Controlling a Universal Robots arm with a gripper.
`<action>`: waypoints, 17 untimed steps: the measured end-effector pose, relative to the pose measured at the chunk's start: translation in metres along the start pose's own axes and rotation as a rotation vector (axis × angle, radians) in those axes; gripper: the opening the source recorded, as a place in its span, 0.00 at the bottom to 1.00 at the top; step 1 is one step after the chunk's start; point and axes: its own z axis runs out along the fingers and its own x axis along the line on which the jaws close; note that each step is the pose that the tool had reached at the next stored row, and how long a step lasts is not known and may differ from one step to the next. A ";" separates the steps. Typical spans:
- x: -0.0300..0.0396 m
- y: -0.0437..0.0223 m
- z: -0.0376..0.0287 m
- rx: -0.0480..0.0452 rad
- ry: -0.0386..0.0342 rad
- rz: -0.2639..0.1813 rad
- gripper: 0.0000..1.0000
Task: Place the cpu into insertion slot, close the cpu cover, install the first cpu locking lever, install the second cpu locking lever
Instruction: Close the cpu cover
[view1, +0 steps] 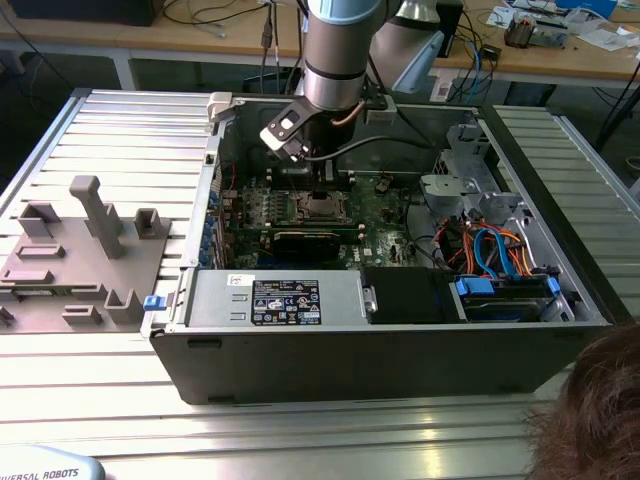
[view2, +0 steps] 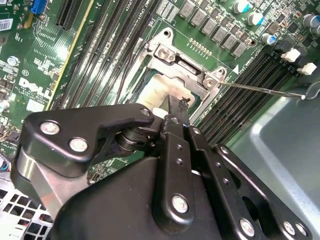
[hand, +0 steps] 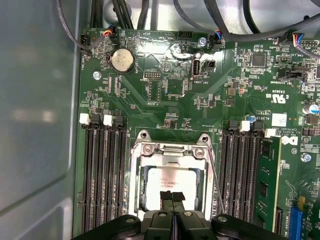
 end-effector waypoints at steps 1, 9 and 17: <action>0.0000 0.0000 -0.0004 0.0000 0.0000 0.000 0.11; 0.0001 -0.0001 -0.0049 0.0000 0.0001 0.000 0.11; 0.0002 -0.0001 -0.0080 -0.0002 0.0002 0.000 0.11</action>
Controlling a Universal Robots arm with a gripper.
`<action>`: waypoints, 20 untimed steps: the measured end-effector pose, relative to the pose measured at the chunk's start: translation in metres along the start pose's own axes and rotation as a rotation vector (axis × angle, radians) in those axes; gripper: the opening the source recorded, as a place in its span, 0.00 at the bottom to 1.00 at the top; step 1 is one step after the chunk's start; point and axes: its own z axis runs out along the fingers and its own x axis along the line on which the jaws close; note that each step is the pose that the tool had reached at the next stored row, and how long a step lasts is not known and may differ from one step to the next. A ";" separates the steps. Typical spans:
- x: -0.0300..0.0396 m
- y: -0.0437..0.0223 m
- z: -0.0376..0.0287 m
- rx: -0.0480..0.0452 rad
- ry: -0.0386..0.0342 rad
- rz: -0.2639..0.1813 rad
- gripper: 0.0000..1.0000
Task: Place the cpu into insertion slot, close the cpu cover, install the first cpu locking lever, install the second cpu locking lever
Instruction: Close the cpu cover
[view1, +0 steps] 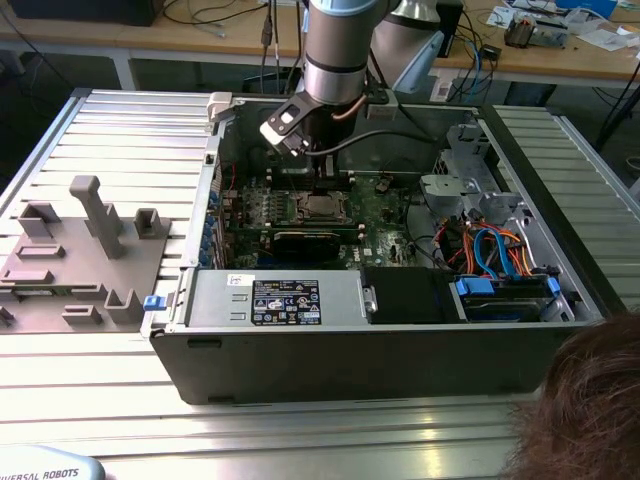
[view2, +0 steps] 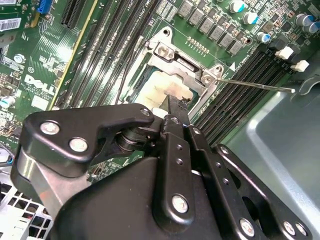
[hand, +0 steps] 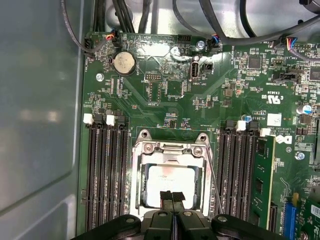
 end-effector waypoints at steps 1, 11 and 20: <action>0.0000 0.0000 -0.0003 0.0001 -0.0001 0.000 0.11; 0.0001 -0.0001 -0.0055 0.0001 -0.0001 0.000 0.11; 0.0001 -0.0001 -0.0083 0.0000 -0.0001 0.000 0.11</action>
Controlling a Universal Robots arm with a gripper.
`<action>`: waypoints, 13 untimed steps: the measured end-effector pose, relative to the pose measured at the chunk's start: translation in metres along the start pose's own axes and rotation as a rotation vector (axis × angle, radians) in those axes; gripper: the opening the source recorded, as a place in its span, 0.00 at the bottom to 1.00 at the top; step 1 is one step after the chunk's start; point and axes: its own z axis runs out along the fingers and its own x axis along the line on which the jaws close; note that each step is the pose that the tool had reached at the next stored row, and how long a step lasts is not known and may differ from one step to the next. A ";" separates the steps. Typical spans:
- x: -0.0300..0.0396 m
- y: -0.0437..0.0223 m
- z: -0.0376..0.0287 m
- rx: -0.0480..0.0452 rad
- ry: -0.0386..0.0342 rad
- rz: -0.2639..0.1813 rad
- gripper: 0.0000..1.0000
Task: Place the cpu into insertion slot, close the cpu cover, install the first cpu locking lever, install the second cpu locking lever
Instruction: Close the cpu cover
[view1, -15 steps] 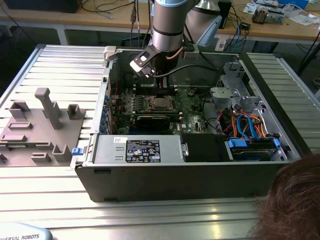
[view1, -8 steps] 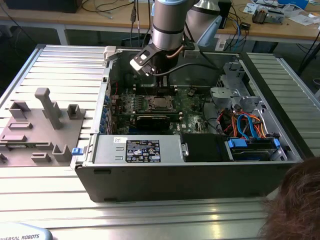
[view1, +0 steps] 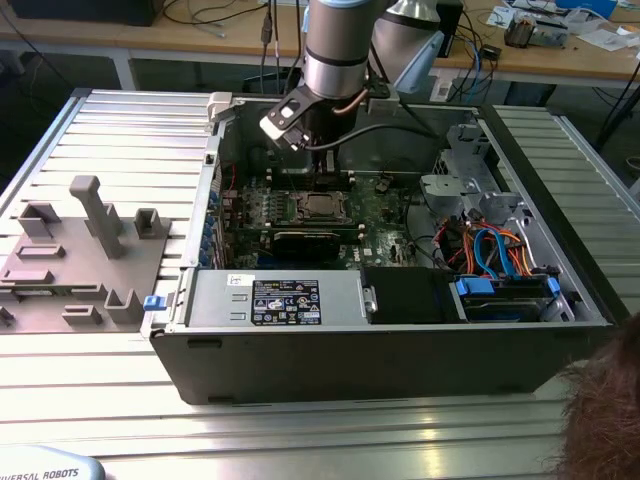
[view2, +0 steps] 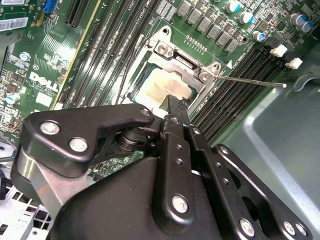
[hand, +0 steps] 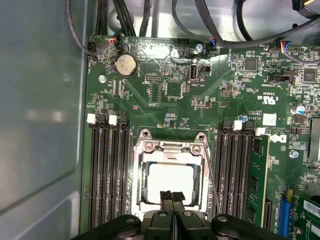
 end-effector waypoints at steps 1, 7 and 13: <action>0.0000 0.0000 -0.0002 0.0000 0.0000 0.000 0.11; 0.0000 0.0000 -0.0017 0.0001 -0.0001 0.000 0.11; -0.0002 0.0000 -0.0026 0.0001 0.0011 0.000 0.11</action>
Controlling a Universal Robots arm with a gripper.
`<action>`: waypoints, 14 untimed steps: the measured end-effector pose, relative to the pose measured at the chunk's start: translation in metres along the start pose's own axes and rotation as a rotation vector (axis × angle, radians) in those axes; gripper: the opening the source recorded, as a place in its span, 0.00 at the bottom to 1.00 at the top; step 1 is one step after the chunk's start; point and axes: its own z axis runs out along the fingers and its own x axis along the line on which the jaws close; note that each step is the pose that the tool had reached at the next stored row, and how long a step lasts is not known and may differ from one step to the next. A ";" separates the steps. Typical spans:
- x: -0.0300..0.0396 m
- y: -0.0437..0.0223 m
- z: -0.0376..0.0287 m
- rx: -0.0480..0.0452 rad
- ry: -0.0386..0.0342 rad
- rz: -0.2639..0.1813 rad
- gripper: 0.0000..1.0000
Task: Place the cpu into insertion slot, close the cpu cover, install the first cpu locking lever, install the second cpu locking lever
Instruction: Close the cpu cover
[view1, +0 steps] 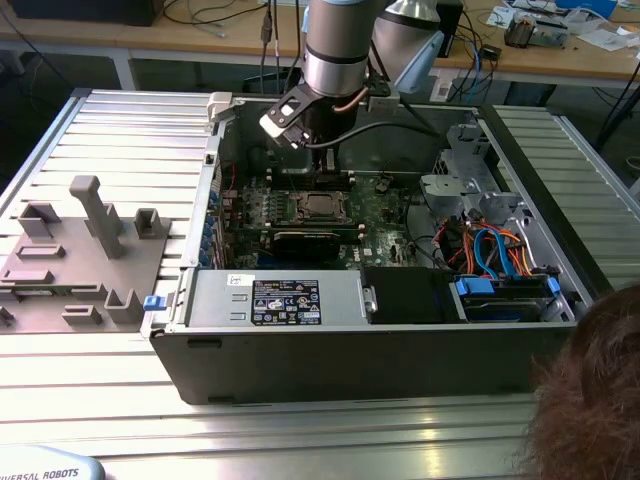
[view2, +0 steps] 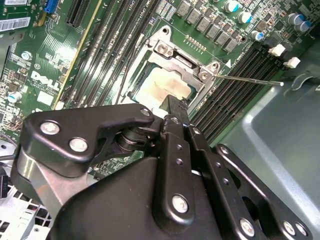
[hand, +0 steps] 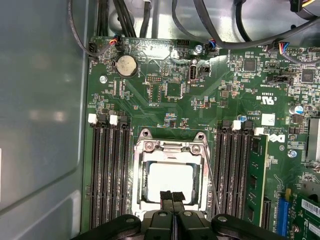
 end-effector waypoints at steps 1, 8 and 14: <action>-0.0001 0.0000 0.0000 0.0000 0.0010 0.000 0.11; -0.0013 -0.0001 0.0000 -0.0007 0.0108 -0.001 0.11; -0.0017 -0.0001 0.0000 -0.0007 0.0128 -0.002 0.11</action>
